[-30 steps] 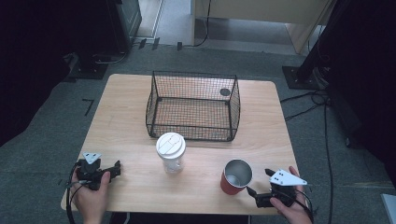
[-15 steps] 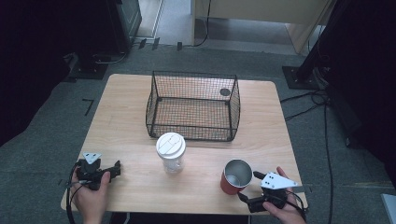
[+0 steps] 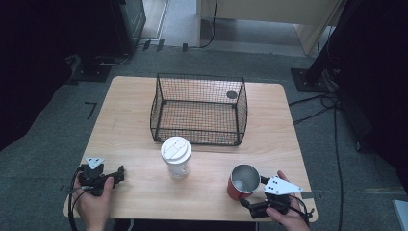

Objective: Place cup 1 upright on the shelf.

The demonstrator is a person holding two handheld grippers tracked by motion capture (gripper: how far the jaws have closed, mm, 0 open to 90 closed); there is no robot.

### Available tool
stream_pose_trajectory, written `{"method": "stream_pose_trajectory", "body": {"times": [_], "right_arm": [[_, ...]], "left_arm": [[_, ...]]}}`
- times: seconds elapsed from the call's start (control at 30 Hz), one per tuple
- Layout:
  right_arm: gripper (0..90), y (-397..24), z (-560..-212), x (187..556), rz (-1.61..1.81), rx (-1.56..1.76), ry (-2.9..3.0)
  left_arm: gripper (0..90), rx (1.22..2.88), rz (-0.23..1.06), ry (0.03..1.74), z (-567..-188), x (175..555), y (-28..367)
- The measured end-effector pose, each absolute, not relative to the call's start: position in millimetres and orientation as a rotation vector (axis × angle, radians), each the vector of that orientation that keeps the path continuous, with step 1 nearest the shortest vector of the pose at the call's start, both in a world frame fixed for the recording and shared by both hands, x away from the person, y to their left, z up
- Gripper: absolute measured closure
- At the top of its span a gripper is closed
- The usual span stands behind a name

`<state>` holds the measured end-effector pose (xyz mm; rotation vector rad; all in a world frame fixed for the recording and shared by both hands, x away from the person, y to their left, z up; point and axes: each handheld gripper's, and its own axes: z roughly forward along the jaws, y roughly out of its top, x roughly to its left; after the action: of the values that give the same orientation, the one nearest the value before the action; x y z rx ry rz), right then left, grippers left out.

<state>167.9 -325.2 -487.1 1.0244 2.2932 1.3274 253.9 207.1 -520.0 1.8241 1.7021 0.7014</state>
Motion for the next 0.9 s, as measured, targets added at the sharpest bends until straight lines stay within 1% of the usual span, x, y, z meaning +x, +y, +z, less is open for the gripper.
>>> {"method": "stream_pose_trajectory", "body": {"times": [0.5,0.9], "right_arm": [[5.9,-314,-479,172,1.407,1.028,2.229],[4.8,-300,-475,177,1.4,1.073,2.174]], "left_arm": [[1.9,1.825,0.7,1.7,-520,254,207],[1.9,1.826,0.699,1.699,-520,254,207]]}}
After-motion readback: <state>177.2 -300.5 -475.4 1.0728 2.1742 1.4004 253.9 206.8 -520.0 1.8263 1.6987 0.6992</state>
